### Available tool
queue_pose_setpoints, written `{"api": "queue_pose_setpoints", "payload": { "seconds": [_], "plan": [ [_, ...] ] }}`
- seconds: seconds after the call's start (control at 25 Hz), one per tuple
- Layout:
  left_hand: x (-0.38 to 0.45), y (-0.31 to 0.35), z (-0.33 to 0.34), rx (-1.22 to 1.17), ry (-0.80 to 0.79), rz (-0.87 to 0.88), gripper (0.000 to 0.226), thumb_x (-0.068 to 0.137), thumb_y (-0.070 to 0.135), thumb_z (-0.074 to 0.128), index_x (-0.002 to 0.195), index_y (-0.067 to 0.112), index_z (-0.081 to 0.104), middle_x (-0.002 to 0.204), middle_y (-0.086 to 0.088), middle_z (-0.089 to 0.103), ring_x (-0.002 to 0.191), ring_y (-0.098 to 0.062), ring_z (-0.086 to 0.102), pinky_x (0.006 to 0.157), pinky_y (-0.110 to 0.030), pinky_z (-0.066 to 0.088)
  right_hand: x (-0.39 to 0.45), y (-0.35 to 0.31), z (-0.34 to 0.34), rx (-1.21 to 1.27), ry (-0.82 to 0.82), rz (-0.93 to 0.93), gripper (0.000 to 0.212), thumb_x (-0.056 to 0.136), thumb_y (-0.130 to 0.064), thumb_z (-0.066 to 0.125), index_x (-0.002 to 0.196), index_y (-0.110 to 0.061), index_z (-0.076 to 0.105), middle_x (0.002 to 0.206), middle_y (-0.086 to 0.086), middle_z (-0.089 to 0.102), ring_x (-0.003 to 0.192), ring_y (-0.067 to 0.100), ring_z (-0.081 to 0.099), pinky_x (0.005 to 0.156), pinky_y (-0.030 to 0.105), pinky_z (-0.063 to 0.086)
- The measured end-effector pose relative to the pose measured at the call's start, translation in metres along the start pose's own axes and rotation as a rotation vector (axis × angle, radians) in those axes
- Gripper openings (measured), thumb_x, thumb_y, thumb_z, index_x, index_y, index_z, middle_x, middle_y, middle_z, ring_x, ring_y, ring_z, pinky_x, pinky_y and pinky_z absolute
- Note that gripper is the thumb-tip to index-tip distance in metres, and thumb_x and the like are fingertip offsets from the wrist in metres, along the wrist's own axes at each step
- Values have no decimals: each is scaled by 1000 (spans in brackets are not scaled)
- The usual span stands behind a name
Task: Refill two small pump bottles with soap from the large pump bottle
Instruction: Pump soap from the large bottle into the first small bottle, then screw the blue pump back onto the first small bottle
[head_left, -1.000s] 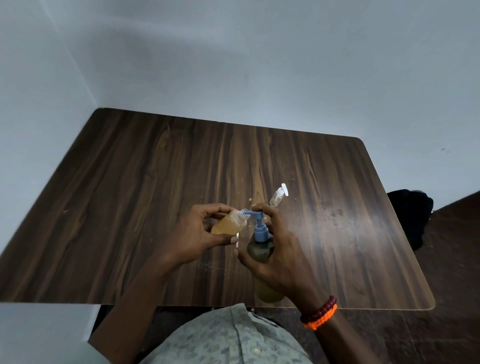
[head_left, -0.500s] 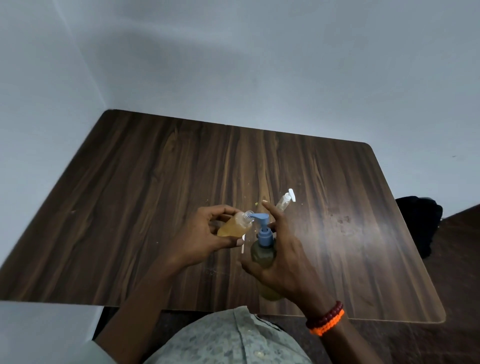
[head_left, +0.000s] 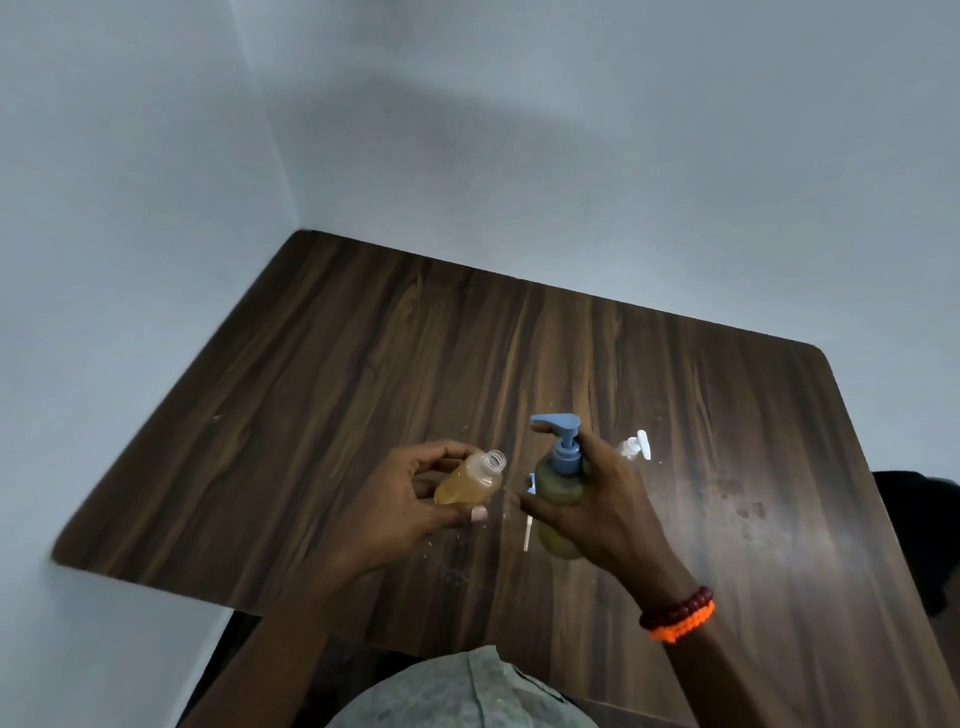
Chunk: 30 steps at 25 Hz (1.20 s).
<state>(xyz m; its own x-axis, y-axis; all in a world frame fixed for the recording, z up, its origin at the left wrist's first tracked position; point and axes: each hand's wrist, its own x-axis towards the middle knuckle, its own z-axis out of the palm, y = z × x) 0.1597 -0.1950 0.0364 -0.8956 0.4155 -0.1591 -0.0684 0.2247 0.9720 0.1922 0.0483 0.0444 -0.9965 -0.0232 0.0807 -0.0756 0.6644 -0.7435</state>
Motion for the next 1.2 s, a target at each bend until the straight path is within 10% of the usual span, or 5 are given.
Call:
{"api": "queue_pose_setpoints", "payload": {
  "seconds": [0.12,0.28,0.56,0.76,1.2],
  "plan": [
    [-4,-8,-8,-62,30,-15,50,75,12,94,118,30,76,119,1,79,109,-20,77,97,-48,64,31,10,7,56,-29,-16,64,70,-27,96,120,-36,58,104,-14,69,102,-7,67,86,7,53],
    [-11,-17,-7,-139,73,-65,52,76,6,92,119,30,77,120,0,80,111,-20,77,99,-45,63,74,30,32,64,-60,-38,53,68,-23,97,111,-26,66,111,-9,70,106,8,69,92,28,58],
    [-23,-31,-4,-205,116,-100,51,78,10,91,122,30,75,126,1,78,115,-18,76,100,-33,62,125,75,80,67,-215,-23,60,68,-24,97,120,-22,67,114,-1,73,105,15,70,95,28,56],
    [-23,-36,4,-207,110,-147,49,77,7,90,117,29,75,127,0,76,120,-19,74,103,-37,61,135,99,101,22,-293,47,33,75,-24,85,98,-29,62,85,-14,69,76,-9,66,65,3,48],
    [-29,-41,20,-199,91,-274,46,77,2,89,113,27,73,124,-5,75,118,-22,74,103,-43,60,145,117,99,-56,-404,-71,31,79,-22,84,95,-34,60,105,1,59,106,21,47,87,33,40]
  ]
}}
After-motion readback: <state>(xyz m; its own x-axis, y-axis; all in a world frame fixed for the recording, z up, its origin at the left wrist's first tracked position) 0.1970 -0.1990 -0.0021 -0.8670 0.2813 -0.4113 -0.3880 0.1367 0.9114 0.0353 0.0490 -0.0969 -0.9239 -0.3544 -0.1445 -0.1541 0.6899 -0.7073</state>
